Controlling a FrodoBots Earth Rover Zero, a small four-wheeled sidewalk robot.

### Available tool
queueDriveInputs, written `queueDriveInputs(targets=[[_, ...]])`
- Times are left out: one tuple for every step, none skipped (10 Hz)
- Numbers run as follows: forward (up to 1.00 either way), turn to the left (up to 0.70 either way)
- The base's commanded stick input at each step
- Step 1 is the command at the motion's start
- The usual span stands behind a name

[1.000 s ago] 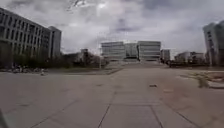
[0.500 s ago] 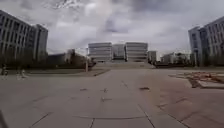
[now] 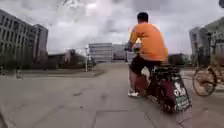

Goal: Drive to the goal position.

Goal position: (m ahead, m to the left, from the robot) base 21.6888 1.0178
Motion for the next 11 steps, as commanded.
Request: queueDriveInputs(targets=[[1.00,0.00],[1.00,0.00],[1.00,0.00],[1.00,0.00],[1.00,0.00],[1.00,0.00],[1.00,0.00],[1.00,0.00],[1.00,0.00],[1.00,0.00],[1.00,0.00]])
